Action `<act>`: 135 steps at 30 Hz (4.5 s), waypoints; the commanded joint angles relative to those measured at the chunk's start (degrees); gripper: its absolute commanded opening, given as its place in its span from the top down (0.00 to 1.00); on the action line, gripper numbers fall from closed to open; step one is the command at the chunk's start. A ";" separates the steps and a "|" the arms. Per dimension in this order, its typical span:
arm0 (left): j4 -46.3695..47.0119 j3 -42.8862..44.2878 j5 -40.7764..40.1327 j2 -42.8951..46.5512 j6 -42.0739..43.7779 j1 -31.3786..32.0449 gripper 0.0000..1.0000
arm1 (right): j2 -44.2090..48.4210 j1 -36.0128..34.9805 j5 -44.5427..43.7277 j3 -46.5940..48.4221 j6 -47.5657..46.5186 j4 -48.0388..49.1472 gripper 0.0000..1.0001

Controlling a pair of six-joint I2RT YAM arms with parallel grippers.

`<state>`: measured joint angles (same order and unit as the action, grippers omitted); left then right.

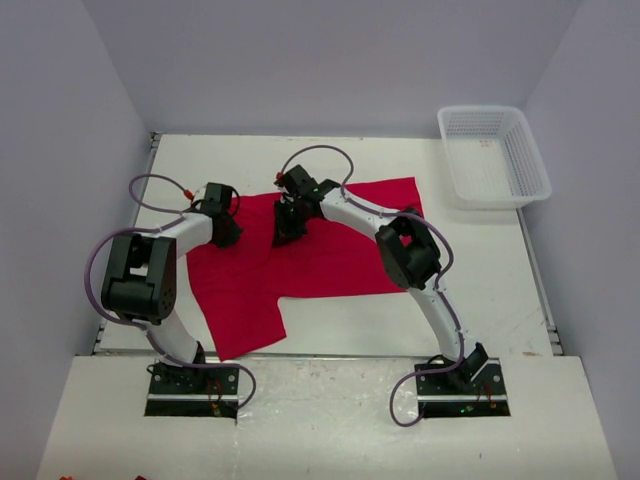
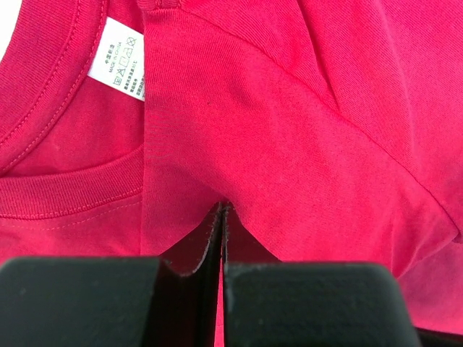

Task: Fold and stack the t-shirts
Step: Fold the flattened tshirt in 1/3 of the way

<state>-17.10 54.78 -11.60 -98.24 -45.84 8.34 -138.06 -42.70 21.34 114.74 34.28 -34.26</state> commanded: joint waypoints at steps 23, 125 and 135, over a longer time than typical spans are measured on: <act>2.78 -3.02 2.45 0.59 1.46 -2.01 1.00 | 0.25 -0.19 2.47 -0.83 1.84 2.27 0.60; -16.47 0.32 -9.68 1.12 1.37 9.24 1.00 | 71.79 17.21 -14.75 -70.09 -1.76 5.26 1.00; -15.86 6.82 -9.41 -7.49 2.87 8.45 1.00 | 65.91 17.21 -15.10 -67.54 -1.06 5.87 1.00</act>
<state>-38.02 61.43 -23.14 -101.58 -42.46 17.32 -70.57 -25.54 6.13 44.69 33.41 -29.58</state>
